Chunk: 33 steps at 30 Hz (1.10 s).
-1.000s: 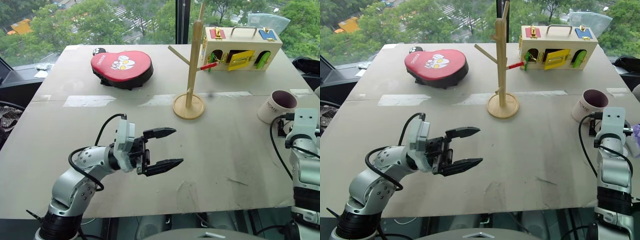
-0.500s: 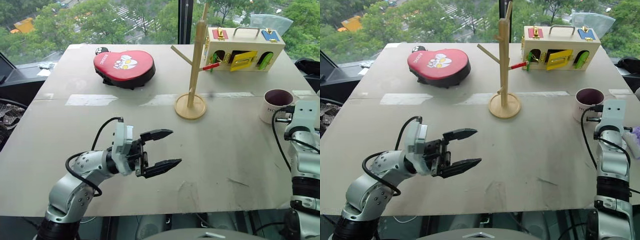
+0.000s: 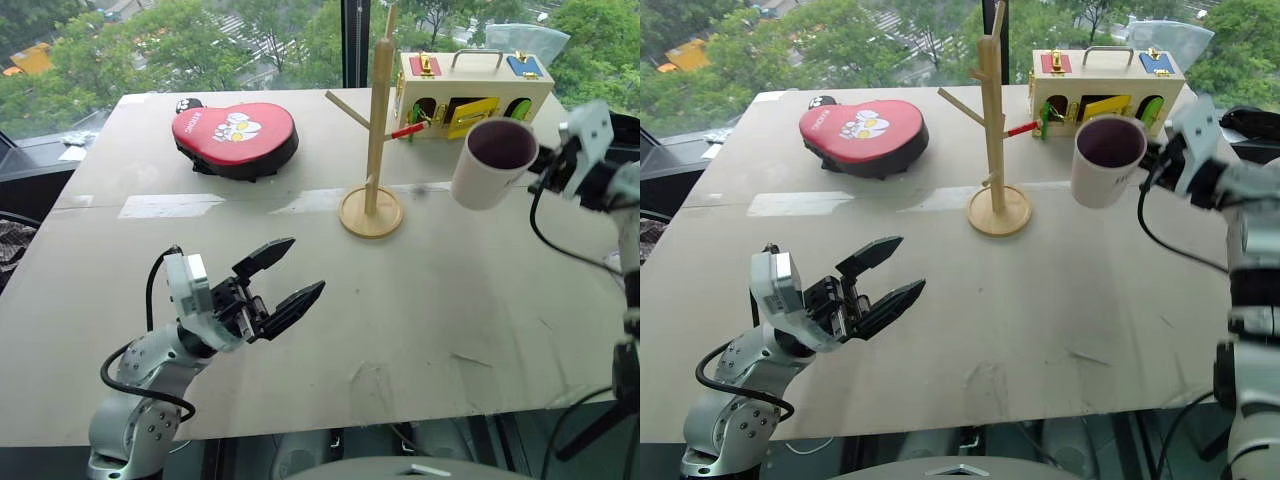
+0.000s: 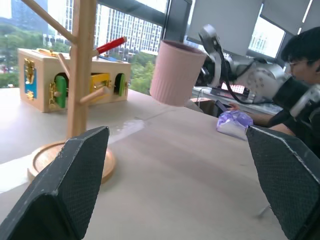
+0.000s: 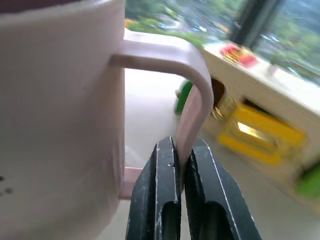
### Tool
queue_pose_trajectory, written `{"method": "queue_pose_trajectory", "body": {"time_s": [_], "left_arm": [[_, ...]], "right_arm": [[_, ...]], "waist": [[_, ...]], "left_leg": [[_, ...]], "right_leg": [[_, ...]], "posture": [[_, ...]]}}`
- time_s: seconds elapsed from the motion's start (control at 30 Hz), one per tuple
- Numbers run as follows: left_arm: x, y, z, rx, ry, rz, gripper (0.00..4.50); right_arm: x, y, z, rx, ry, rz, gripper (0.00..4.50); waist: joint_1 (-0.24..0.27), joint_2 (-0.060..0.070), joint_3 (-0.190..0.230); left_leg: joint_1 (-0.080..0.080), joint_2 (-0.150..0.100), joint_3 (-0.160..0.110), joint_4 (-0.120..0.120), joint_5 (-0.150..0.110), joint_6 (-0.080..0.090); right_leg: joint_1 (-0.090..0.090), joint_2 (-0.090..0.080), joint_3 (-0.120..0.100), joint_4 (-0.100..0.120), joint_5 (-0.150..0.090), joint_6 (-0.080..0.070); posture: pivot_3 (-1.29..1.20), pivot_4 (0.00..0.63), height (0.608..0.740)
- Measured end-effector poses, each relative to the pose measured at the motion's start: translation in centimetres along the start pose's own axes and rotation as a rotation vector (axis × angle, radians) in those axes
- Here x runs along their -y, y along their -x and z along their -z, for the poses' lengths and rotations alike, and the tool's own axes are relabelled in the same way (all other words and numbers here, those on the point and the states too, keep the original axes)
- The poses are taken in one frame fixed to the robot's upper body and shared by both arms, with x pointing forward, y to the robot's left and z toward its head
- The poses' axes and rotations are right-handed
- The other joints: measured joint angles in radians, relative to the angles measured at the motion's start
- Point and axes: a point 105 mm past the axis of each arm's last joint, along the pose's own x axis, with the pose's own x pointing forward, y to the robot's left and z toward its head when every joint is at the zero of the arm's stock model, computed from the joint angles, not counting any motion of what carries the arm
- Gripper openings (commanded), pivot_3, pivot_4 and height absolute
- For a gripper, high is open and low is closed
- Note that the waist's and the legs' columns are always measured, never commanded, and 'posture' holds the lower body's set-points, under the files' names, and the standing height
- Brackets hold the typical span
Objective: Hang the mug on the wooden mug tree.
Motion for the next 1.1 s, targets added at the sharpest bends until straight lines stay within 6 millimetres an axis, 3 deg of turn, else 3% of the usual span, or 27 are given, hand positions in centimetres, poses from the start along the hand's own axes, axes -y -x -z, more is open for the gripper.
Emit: {"method": "queue_pose_trajectory", "body": {"time_s": [0.13,0.37,0.6,0.83,0.9,1.0,1.1], "left_arm": [[0.0,-0.2,-0.5,0.017,0.021,0.004,4.50],[1.4,1.0,-0.3,0.009,0.063,-0.041,4.50],[1.6,1.9,-0.4,0.040,0.063,-0.083,4.50],[1.5,2.3,-0.6,0.047,0.047,-0.103,4.50],[1.5,2.2,-0.7,0.054,0.041,-0.099,4.50],[1.4,2.1,-0.9,0.067,0.033,-0.097,4.50],[1.3,1.8,-1.1,0.082,0.026,-0.090,4.50]], "right_arm": [[-0.3,-3.8,-1.8,-0.023,0.067,-0.170,0.05],[-3.3,-6.3,-2.2,-0.046,0.095,-0.410,0.05],[-3.7,-7.6,-3.9,-0.020,0.145,-0.433,0.05],[-4.1,-9.0,-3.3,-0.091,0.162,-0.414,0.05],[-4.6,-10.4,-2.4,-0.156,0.183,-0.371,0.05],[-4.9,-11.2,-1.6,-0.191,0.175,-0.344,0.86],[-4.5,-11.0,-1.5,-0.191,0.169,-0.324,2.19]], "waist": [[-0.001,0.000,0.000],[-0.002,0.000,0.002],[-0.004,0.001,0.002],[-0.009,0.001,0.003],[-0.012,0.001,0.003],[-0.012,0.001,0.002],[-0.005,0.001,0.002]], "left_leg": [[-0.003,0.000,0.001,-0.001,0.000,0.000],[-0.004,-0.001,0.004,-0.001,0.000,-0.001],[-0.002,-0.001,0.002,-0.001,0.000,-0.001],[-0.003,-0.001,0.002,-0.001,0.000,-0.001],[-0.003,-0.001,0.002,-0.002,0.000,-0.001],[-0.003,-0.001,0.002,-0.001,0.000,-0.001],[-0.003,-0.003,0.001,-0.001,0.000,-0.001]], "right_leg": [[-0.002,-0.001,0.002,-0.001,0.000,0.000],[-0.003,-0.007,0.001,-0.003,0.000,0.000],[-0.002,-0.009,-0.004,0.000,0.000,-0.002],[-0.003,-0.009,-0.004,0.000,0.001,-0.001],[-0.003,-0.009,-0.004,0.000,0.001,-0.001],[-0.002,-0.008,-0.006,0.000,0.001,-0.001],[-0.002,-0.007,-0.006,0.000,0.001,-0.001]], "posture": [[0.00,0.150,0.731],[0.00,0.150,0.731],[0.00,0.150,0.731],[0.00,0.150,0.731],[0.00,0.150,0.731],[0.00,0.150,0.731],[0.00,0.150,0.731]]}}
